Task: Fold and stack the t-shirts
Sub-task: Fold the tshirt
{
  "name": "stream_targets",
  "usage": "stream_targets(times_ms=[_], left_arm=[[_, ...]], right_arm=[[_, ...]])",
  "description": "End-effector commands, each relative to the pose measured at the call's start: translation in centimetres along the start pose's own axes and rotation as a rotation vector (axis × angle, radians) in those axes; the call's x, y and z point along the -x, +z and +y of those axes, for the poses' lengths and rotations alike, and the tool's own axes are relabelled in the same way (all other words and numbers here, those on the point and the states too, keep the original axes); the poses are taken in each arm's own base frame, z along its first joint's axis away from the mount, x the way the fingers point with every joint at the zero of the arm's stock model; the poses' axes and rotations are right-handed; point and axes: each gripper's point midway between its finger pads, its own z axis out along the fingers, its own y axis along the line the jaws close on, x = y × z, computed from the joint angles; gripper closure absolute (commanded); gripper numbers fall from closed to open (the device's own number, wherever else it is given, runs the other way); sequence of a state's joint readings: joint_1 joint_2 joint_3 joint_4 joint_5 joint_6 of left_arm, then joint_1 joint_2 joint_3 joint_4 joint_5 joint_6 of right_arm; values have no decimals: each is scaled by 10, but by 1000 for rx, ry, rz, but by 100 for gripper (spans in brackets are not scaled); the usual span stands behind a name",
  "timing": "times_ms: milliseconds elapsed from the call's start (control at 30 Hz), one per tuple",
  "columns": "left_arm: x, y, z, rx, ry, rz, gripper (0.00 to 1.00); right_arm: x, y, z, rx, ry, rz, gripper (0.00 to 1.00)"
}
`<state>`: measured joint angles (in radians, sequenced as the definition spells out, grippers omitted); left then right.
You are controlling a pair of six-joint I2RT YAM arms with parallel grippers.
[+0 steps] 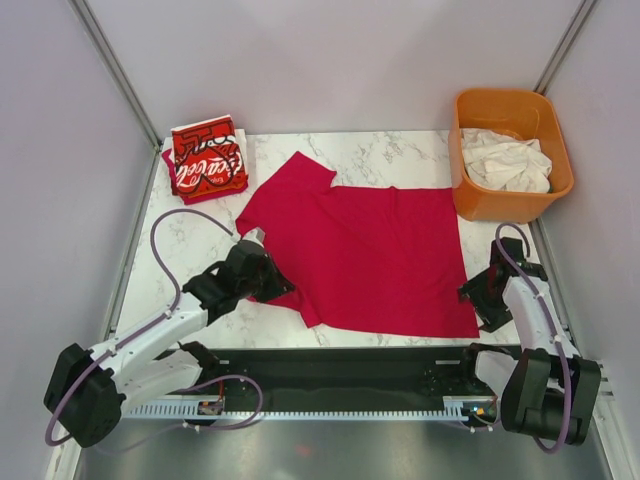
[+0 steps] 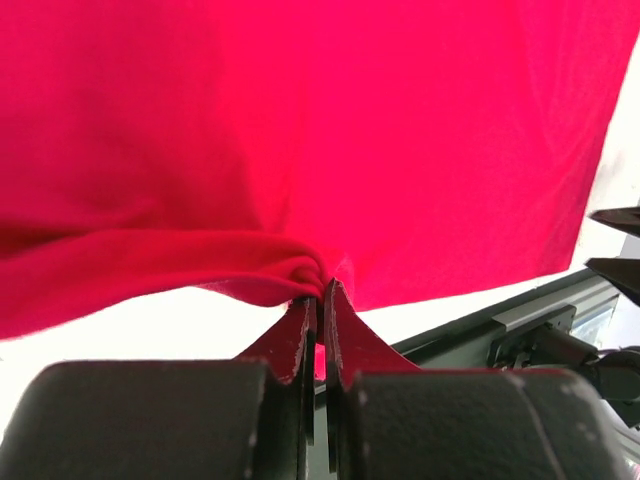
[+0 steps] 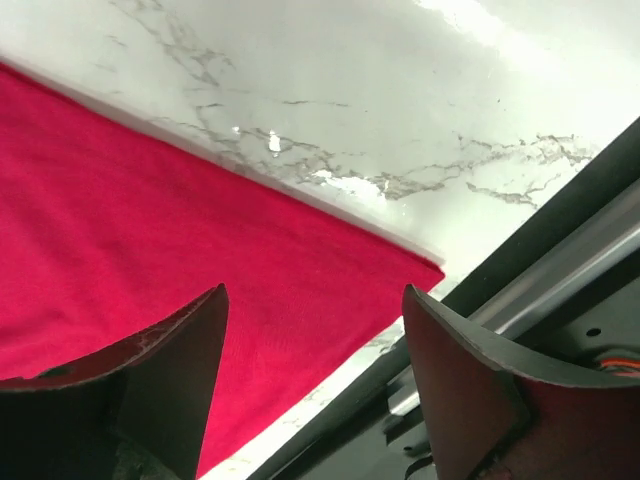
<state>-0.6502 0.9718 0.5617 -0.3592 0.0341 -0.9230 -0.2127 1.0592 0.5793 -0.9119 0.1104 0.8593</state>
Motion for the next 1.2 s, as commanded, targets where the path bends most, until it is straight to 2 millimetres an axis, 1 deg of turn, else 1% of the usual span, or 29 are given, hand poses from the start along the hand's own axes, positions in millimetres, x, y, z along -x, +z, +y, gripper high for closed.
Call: stream_targets(times_ms=[0,33,67,100,133,200,233,300,367,400,433,467,500,533,567,633,700,833,867,900,933,967,1000,1067,1100,1167], left_arm=[[4,5,-1,-33,30,-3,98],[5,7,1,-23,26,1,98],[4,7,-4,-50,48,15,98],[7,8,-5,-52,48,11,98],[7,9,-6,-53,48,14,98],[10,12,-8,-55,49,16,98],[10,13,-8,-57,48,23,98],[11,15,-9,-56,47,25,98],[11,15,-10,-58,45,26,98],[12,14,-9,-58,41,23,98],[13,14,-9,-59,36,19,98],[12,14,-8,-56,35,20,98],[13,13,-8,-59,32,16,98],[14,12,-8,-60,27,12,98],[12,12,-7,-57,24,14,98],[12,12,-6,-54,15,11,98],[10,14,-2,-43,10,17,98],[10,17,-1,-33,8,22,98],[11,17,-2,-34,8,21,98],[11,17,-1,-30,7,21,98],[11,17,-1,-29,7,19,98],[11,17,0,-29,7,19,98],[10,17,0,-30,5,21,98],[13,14,-4,-44,10,11,98],[14,13,-5,-46,12,7,98],[18,7,-11,-61,21,-2,98]], right_arm=[[12,-20,5,12,11,-25,22],[11,-22,6,11,5,-16,26],[7,-21,3,-7,-2,8,30],[2,-20,-1,-24,-6,33,43],[-11,-14,-5,-31,-7,86,51],[-20,-13,-10,-52,-8,124,61],[-22,-12,-10,-65,-26,133,61],[-22,-11,-11,-85,-51,143,56],[-23,-10,-5,-84,-79,165,54],[-23,-6,3,-53,-102,171,52],[-32,2,-1,-71,-104,213,52],[-41,6,8,-17,-96,259,51],[-48,9,8,-5,-93,286,49],[-56,15,1,-18,-89,306,50],[-57,17,4,7,-91,305,50],[-58,18,3,21,-92,293,49],[-57,17,5,36,-97,280,52],[-66,23,3,47,-123,292,53],[-64,26,4,51,-121,284,57],[-63,29,5,48,-124,279,66],[-65,32,4,37,-128,293,78],[-64,33,5,42,-140,294,95],[-64,34,5,38,-145,296,100],[-61,32,6,50,-162,281,100],[-54,28,13,79,-169,250,100],[-45,22,18,96,-189,212,100]])
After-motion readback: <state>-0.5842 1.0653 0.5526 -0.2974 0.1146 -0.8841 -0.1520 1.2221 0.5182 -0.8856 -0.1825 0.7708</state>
